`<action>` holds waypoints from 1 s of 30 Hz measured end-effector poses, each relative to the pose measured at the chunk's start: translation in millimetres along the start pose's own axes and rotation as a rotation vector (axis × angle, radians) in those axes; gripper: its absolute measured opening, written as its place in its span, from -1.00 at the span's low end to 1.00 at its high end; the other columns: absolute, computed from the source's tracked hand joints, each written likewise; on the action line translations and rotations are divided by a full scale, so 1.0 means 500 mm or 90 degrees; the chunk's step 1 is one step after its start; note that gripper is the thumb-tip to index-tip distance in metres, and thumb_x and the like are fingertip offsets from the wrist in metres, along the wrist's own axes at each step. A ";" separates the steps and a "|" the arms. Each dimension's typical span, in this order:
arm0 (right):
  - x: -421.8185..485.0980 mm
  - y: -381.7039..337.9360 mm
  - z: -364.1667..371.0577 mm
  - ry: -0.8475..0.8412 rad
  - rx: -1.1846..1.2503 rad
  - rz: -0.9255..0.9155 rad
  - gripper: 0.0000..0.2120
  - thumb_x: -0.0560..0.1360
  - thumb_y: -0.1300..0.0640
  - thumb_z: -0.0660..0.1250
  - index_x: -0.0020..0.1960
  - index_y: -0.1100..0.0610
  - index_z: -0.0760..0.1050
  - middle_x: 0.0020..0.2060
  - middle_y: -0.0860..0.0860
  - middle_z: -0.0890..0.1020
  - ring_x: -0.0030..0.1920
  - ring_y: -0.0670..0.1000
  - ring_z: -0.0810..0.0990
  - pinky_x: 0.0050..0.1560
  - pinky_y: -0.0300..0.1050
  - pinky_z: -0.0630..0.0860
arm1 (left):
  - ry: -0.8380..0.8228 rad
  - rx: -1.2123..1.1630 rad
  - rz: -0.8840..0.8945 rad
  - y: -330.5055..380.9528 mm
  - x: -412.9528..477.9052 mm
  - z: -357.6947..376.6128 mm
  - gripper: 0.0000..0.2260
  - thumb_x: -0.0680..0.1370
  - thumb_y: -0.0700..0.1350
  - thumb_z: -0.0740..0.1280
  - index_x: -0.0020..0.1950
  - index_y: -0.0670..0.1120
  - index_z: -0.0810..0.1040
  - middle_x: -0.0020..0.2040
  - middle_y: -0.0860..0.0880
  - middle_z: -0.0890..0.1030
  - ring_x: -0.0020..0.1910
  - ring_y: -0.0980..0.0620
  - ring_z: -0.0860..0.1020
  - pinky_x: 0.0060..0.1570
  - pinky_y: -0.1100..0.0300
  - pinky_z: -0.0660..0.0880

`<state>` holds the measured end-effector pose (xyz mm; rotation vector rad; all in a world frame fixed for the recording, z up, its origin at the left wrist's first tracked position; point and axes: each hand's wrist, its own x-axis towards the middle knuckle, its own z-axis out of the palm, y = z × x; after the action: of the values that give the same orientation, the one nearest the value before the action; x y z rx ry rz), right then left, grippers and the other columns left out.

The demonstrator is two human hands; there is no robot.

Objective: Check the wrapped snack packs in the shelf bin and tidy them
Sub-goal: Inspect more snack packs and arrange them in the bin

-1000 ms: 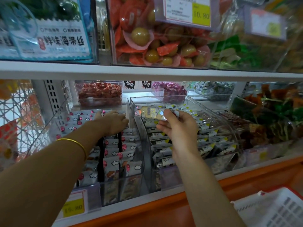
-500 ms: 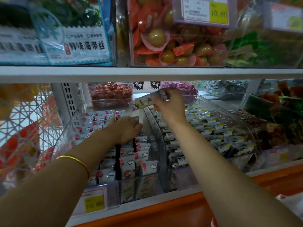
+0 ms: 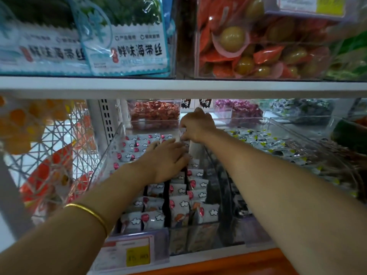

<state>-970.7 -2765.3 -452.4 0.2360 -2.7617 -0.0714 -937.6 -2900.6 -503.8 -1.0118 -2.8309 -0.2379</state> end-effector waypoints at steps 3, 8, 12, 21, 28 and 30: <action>0.014 -0.005 0.009 -0.035 -0.038 -0.030 -0.78 0.48 0.08 0.37 0.11 0.06 0.56 0.19 0.13 0.51 0.27 0.16 0.37 0.20 0.03 0.31 | -0.026 0.039 -0.008 -0.005 -0.007 0.003 -0.50 0.60 0.17 -0.11 0.39 -0.04 0.32 0.51 0.01 0.18 0.50 0.06 0.04 0.42 -0.16 -0.06; 0.017 -0.006 0.019 -0.127 0.022 -0.027 -0.75 0.53 0.23 0.23 0.17 0.05 0.52 0.21 0.12 0.49 0.29 0.16 0.35 0.24 0.07 0.27 | -0.065 0.063 -0.033 0.000 -0.004 -0.002 -0.48 0.61 0.17 -0.13 0.47 -0.06 0.20 0.52 -0.01 0.14 0.50 0.06 0.02 0.42 -0.12 -0.12; 0.014 -0.005 0.016 -0.077 0.045 -0.016 -0.77 0.53 0.30 0.19 0.13 0.13 0.48 0.14 0.13 0.51 0.19 0.15 0.43 0.22 0.06 0.31 | -0.055 0.036 -0.040 0.004 -0.007 -0.003 -0.48 0.61 0.16 -0.12 0.51 -0.05 0.12 0.55 -0.01 0.06 0.51 0.07 -0.04 0.43 -0.09 -0.18; 0.010 -0.006 0.012 -0.097 0.058 -0.002 -0.71 0.54 0.25 0.18 0.15 0.02 0.57 0.21 0.11 0.49 0.22 0.13 0.43 0.27 0.04 0.29 | -0.083 0.044 -0.053 0.009 -0.001 -0.011 -0.49 0.62 0.16 -0.14 0.51 -0.04 0.13 0.54 -0.02 0.09 0.51 0.06 -0.03 0.43 -0.13 -0.19; -0.016 -0.003 -0.014 -0.040 0.202 0.064 -0.66 0.52 0.34 0.12 0.19 0.15 0.53 0.20 0.13 0.55 0.18 0.13 0.51 0.21 -0.04 0.42 | -0.049 0.014 -0.123 -0.005 -0.047 -0.035 -0.49 0.63 0.12 -0.11 0.54 -0.05 -0.01 0.56 0.00 -0.03 0.52 0.07 -0.13 0.42 -0.06 -0.25; -0.026 -0.005 -0.019 -0.050 0.197 0.048 -0.65 0.52 0.33 0.12 0.23 0.14 0.51 0.23 0.12 0.54 0.21 0.12 0.49 0.24 -0.01 0.42 | -0.065 0.006 -0.125 0.001 -0.057 -0.036 -0.50 0.63 0.11 -0.12 0.54 -0.05 -0.02 0.56 0.00 -0.06 0.51 0.07 -0.16 0.42 -0.07 -0.28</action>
<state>-954.7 -2765.7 -448.4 0.2128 -2.8474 0.3749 -914.2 -2921.2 -490.7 -0.7649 -3.0224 -0.1978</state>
